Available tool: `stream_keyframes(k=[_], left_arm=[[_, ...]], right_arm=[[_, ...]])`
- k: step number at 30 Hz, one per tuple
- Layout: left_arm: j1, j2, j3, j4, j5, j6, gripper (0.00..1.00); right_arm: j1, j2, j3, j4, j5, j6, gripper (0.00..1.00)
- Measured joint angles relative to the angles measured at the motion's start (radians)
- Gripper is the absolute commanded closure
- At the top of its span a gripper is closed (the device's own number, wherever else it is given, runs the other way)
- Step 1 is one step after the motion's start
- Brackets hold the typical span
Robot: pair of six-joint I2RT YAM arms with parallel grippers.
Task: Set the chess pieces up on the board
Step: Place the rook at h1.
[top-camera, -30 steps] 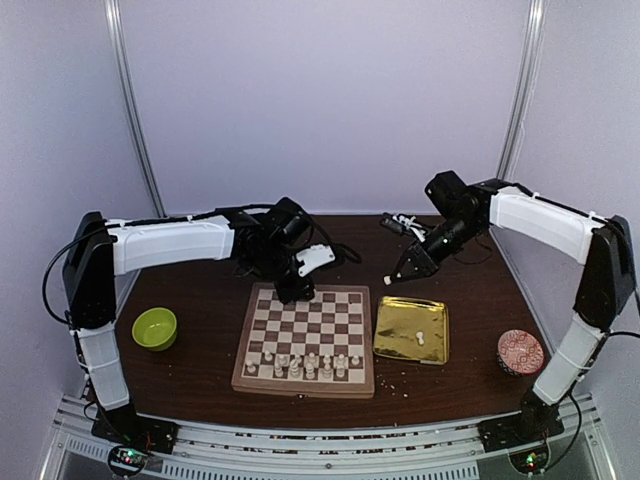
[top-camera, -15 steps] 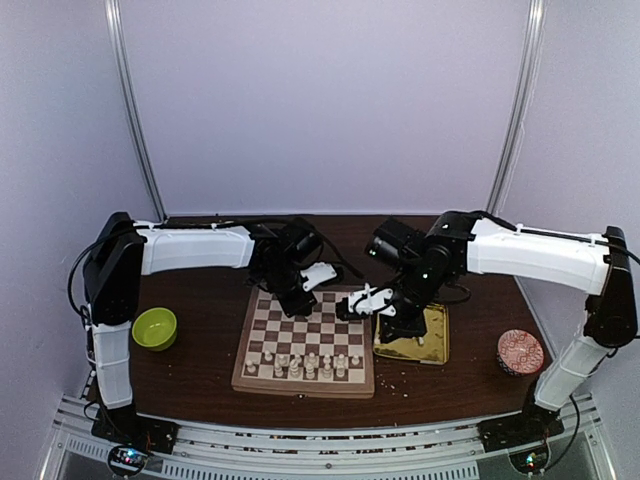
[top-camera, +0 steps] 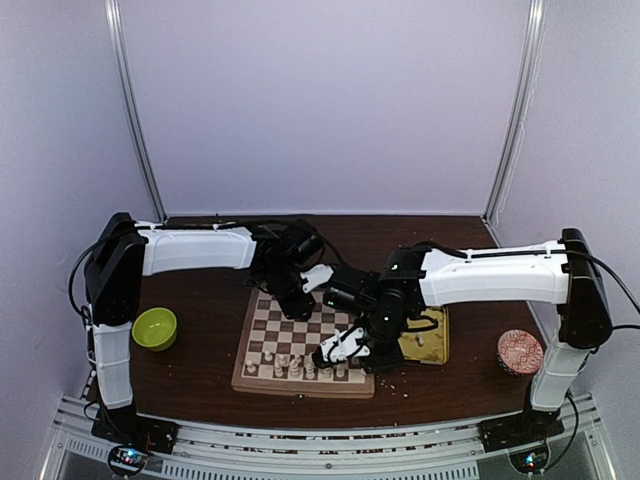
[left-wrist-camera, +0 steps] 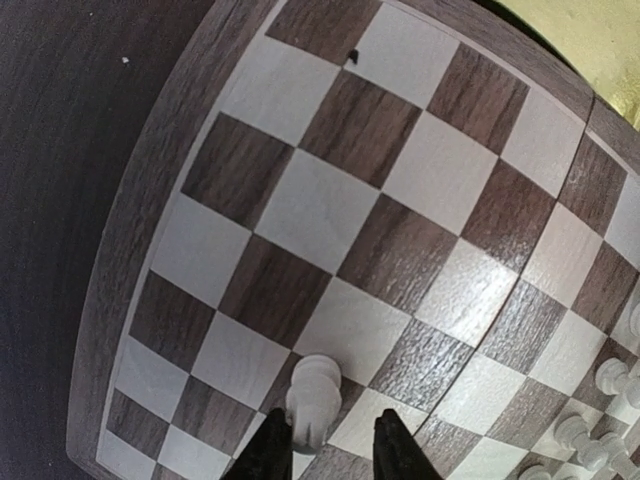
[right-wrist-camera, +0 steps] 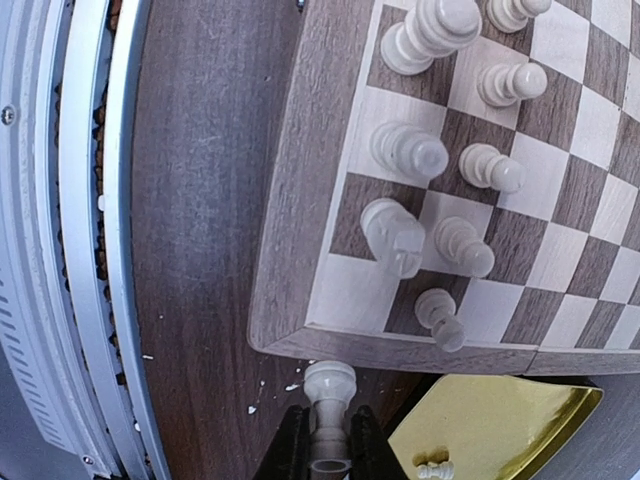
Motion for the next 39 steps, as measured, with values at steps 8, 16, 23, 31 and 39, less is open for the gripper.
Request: stream_keyframes(k=[8, 16, 23, 31, 39], left_arm=[[-0.003, 0.000, 0.010, -0.005, -0.004, -0.002, 0.70], [-0.003, 0.000, 0.010, -0.005, -0.005, -0.003, 0.69], [-0.003, 0.000, 0.010, -0.005, -0.005, -0.003, 0.69], [-0.003, 0.000, 0.010, -0.005, -0.005, -0.003, 0.69], [-0.003, 0.000, 0.010, -0.005, -0.005, -0.003, 0.69]], right_arm=[[0.032, 0.105, 0.066, -0.006, 0.011, 0.000, 0.89], [0.037, 0.148, 0.083, -0.013, 0.035, 0.001, 0.88], [0.037, 0.156, 0.085, -0.013, 0.068, 0.003, 0.88], [0.037, 0.161, 0.086, -0.013, 0.087, 0.008, 0.84], [0.038, 0.162, 0.086, -0.011, 0.093, 0.012, 0.79]])
